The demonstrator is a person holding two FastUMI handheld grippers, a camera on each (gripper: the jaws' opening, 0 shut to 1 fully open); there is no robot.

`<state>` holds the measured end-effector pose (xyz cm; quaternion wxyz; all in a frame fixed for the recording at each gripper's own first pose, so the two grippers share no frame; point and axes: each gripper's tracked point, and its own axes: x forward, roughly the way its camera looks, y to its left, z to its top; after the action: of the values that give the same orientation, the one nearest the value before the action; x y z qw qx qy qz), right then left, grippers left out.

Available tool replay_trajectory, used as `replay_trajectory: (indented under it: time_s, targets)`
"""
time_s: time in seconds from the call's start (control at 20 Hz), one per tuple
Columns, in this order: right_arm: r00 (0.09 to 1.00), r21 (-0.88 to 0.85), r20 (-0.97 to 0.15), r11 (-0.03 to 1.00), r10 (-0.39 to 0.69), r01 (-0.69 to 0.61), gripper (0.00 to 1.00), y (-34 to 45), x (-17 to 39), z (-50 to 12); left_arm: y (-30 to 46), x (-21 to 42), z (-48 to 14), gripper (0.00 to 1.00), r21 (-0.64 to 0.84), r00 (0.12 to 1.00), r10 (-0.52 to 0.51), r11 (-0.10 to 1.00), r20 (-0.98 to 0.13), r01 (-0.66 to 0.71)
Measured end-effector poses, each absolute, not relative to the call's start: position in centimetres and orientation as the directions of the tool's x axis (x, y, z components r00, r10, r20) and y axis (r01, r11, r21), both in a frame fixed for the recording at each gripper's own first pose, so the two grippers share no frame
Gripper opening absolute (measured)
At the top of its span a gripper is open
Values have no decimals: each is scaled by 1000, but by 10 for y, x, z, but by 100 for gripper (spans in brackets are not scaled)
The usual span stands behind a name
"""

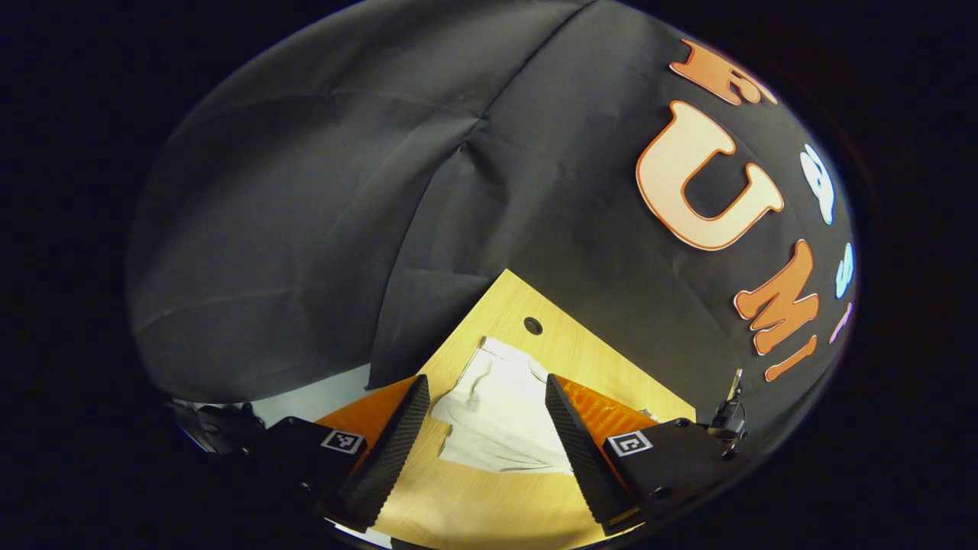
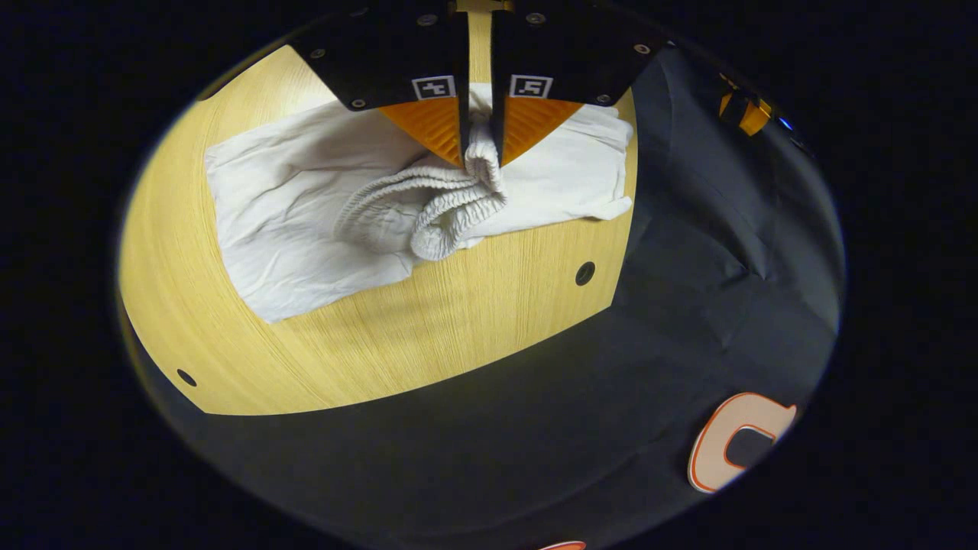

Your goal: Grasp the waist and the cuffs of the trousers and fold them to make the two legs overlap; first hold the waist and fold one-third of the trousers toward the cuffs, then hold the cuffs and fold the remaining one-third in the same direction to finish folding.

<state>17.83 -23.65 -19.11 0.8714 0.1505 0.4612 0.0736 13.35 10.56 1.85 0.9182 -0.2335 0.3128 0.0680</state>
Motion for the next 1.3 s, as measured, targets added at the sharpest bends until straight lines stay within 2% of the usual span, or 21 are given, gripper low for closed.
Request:
replay_trajectory:
  time_s: [0.1, 0.15, 0.2, 0.25, 0.3, 0.35, 0.4, 0.45, 0.5, 0.55, 0.65, 0.7, 0.8, 1.0, 1.3]
  targets:
    - [542, 348, -789, 937, 290, 5, 18, -234, 173, -190, 100, 132, 13, 100, -392, 782, -35, 879, -623, -273]
    - [530, 365, -789, 931, 310, -1, 27, -233, 170, -187, 96, 133, 11, 100, -397, 775, -45, 876, -631, -273]
    - [518, 381, -790, 924, 327, -1, 45, -233, 167, -189, 93, 133, 7, 100, -404, 768, -55, 873, -638, -274]
    - [513, 389, -791, 921, 334, 0, 47, -233, 165, -189, 91, 132, 5, 100, -411, 762, -64, 869, -644, -275]
    - [514, 385, -791, 923, 332, -3, 42, -231, 159, -192, 89, 131, 2, 100, -417, 757, -71, 866, -650, -276]
    - [513, 377, -794, 926, 326, -5, 63, -229, 157, -196, 86, 131, -1, 100, -421, 752, -76, 862, -654, -280]
    - [509, 376, -797, 927, 325, -4, 67, -230, 155, -198, 81, 131, -6, 100, -429, 747, -83, 857, -659, -284]
    - [509, 385, -794, 923, 332, 0, 81, -234, 154, -196, 76, 130, -10, 100, -440, 741, -90, 850, -665, -291]
    - [510, 397, -790, 918, 340, 3, 80, -235, 150, -195, 70, 129, -16, 100, -448, 732, -95, 841, -675, -304]
    - [509, 412, -786, 911, 352, 4, 98, -237, 150, -193, 65, 127, -22, 100, -447, 720, -89, 834, -688, -323]
    - [510, 424, -781, 905, 360, 10, 98, -242, 150, -193, 51, 124, -32, 100, -446, 695, -82, 819, -714, -361]
    - [505, 427, -782, 904, 365, 8, 98, -243, 149, -194, 46, 124, -36, 96, -451, 682, -84, 807, -727, -382]
    - [487, 437, -785, 899, 383, -3, 99, -247, 145, -194, 25, 126, -47, 100, -476, 662, -94, 770, -743, -424]
    - [462, 469, -784, 883, 414, 4, 99, -264, 144, -187, -5, 126, -68, 100, -529, 624, -124, 671, -771, -520]
    - [456, 498, -780, 867, 428, 38, 98, -303, 147, -184, -3, 124, -83, 100, -568, 585, -146, 507, -798, -648]
